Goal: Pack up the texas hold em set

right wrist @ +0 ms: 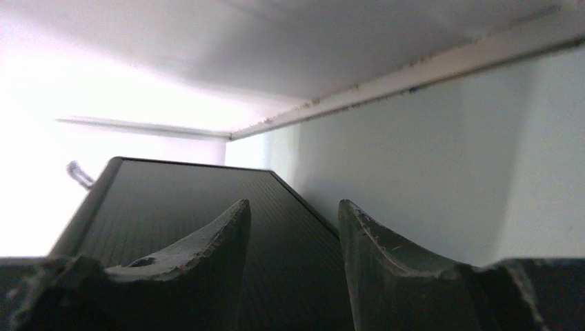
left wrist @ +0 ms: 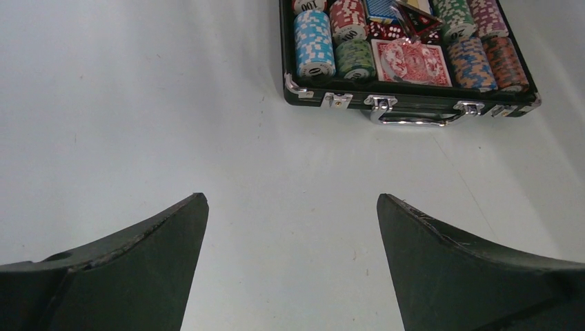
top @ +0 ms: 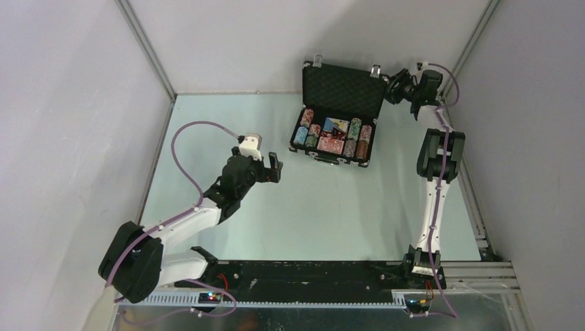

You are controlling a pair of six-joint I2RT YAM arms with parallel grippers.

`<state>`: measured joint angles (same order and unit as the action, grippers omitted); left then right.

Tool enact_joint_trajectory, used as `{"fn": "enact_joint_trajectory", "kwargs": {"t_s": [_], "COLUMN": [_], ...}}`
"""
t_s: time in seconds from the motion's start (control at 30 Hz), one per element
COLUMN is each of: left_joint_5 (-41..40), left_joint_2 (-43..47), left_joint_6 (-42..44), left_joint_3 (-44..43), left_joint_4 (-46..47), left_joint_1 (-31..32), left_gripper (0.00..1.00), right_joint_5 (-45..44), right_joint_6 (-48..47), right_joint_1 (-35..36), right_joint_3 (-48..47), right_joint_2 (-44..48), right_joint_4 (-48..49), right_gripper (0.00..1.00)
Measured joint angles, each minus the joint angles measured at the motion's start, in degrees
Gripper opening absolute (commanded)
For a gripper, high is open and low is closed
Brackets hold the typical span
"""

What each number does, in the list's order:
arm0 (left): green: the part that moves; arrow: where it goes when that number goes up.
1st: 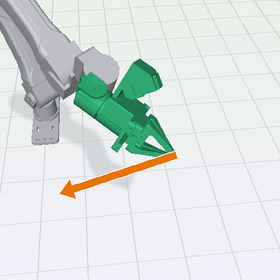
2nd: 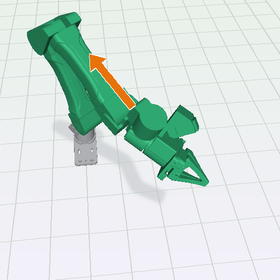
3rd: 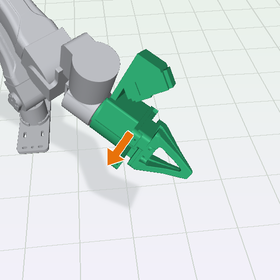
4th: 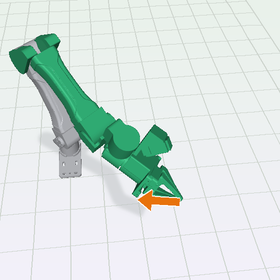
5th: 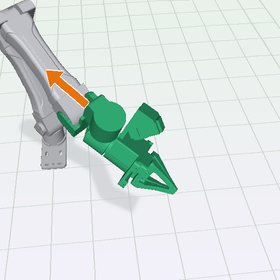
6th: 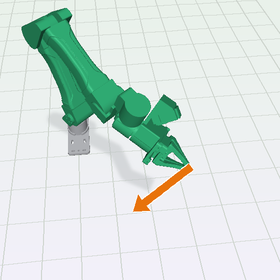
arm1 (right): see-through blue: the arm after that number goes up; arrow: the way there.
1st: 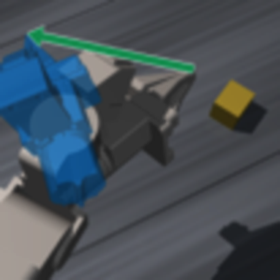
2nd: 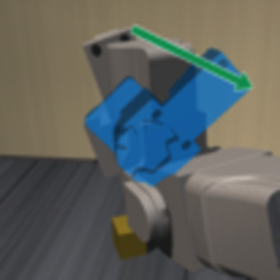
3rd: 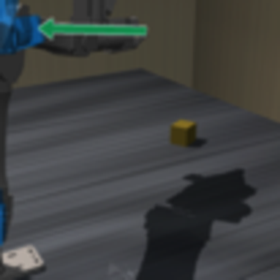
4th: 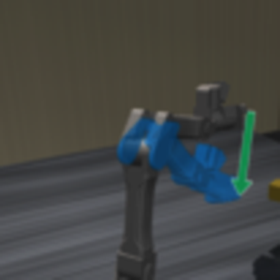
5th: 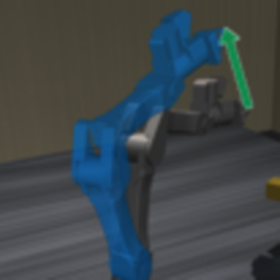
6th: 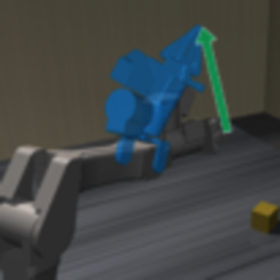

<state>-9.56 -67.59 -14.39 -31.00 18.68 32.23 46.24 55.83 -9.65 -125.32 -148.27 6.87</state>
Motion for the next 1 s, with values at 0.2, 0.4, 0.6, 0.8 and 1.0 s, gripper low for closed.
{"fn": "enact_joint_trajectory", "kwargs": {"t_s": [0.2, 0.4, 0.6, 0.8, 1.0], "left_joint_5": [-0.83, -1.14, -1.90, -1.97, -2.32], "left_joint_2": [1.31, 2.14, 2.69, 2.73, 2.73], "left_joint_6": [1.07, 1.46, 1.53, 1.53, 1.49], "left_joint_3": [1.46, 1.64, 1.66, 1.66, 1.66], "left_joint_4": [0.09, 0.24, 0.26, 0.33, 0.35], "left_joint_1": [0.33, 0.87, 1.05, 1.05, 1.05], "left_gripper": [1.00, 1.00, 1.00, 1.00, 1.00], "right_joint_5": [1.70, 1.51, -0.57, -11.15, -24.57], "right_joint_6": [-3.28, -5.27, -6.82, -14.43, -23.08], "right_joint_1": [1.44, 1.57, 1.92, 4.28, 9.09], "right_joint_3": [18.21, 33.03, 44.94, 45.75, 35.58], "right_joint_2": [7.39, 16.83, 25.42, 30.38, 29.66], "right_joint_4": [3.21, 8.13, 11.23, 2.01, -15.23], "right_gripper": [0.48, 0.48, 0.71, 0.99, 1.00]}}
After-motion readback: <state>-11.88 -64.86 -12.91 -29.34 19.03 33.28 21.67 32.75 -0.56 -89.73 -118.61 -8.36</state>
